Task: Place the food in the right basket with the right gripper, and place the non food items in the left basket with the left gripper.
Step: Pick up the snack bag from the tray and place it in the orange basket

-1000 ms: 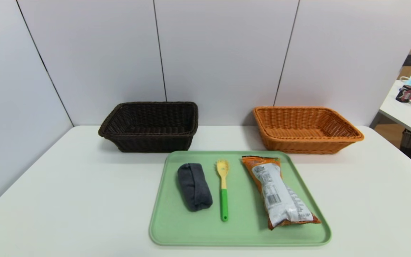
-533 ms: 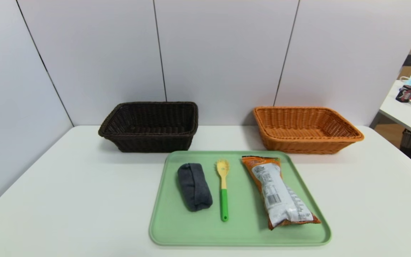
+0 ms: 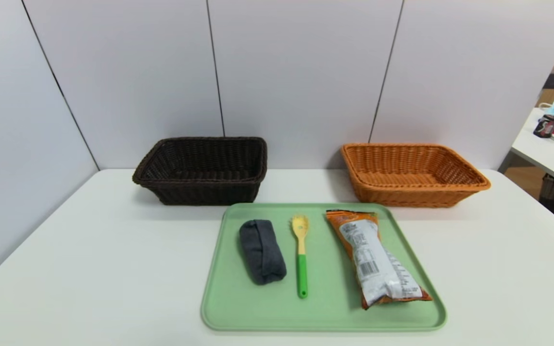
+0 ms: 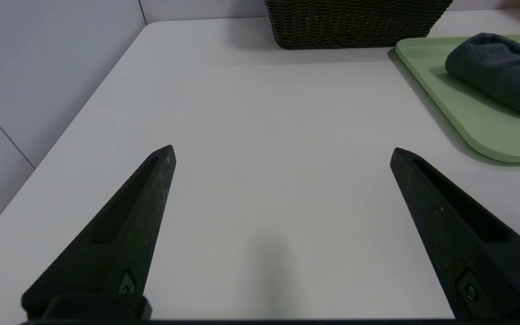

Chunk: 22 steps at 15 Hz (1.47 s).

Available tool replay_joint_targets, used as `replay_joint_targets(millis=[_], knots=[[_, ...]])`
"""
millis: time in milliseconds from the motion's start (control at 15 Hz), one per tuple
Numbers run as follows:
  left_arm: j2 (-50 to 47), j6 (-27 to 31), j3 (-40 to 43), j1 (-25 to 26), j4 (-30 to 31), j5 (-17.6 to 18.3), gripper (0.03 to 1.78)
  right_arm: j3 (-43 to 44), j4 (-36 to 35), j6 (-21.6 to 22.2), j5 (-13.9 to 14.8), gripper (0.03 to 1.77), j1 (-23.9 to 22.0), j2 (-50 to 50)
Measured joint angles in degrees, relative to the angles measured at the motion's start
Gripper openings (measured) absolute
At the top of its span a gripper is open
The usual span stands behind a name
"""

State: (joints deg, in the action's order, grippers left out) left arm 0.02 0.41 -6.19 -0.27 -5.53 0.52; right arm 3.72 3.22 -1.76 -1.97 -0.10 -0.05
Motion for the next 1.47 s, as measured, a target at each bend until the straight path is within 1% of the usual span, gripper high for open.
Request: replay_joint_targets(millis=[67, 200, 267, 333, 600, 800, 1200, 1467], knots=[[0.2, 0.1, -1.1, 0.0, -1.4, 0.1, 1.69, 2.2, 2.9, 0.1, -0.7, 1.7, 0.0, 0.0], [0.9, 0.8, -2.8, 0.0, -2.9, 0.2, 1.69, 6.6, 10.3, 0.2, -3.8, 1.7, 0.0, 0.0], [1.6, 1.2, -3.4, 0.0, -3.0, 0.2, 1.69, 8.1, 12.9, 0.2, -5.3, 1.7, 0.0, 0.2], [2.7, 1.3, -4.0, 0.0, -3.1, 0.2, 1.69, 9.3, 13.8, 0.2, -5.8, 1.7, 0.0, 0.7], [9.4, 1.6, -7.1, -0.4, -3.1, 0.5, 1.69, 13.2, 14.5, 0.2, -6.0, 1.7, 0.0, 4.7], [17.0, 1.7, -11.1, -1.0, -3.2, 0.5, 1.69, 16.7, 14.8, 0.2, -6.0, 1.7, 0.4, 10.6], [35.9, 1.8, -21.8, -1.3, -2.7, 0.6, 1.69, 25.6, 14.5, 0.2, -6.1, 1.7, 0.9, 28.8], [46.7, 1.7, -27.2, -1.3, -2.5, 0.5, 1.69, 32.0, 15.5, 0.0, -6.1, 1.7, 1.0, 40.2]])
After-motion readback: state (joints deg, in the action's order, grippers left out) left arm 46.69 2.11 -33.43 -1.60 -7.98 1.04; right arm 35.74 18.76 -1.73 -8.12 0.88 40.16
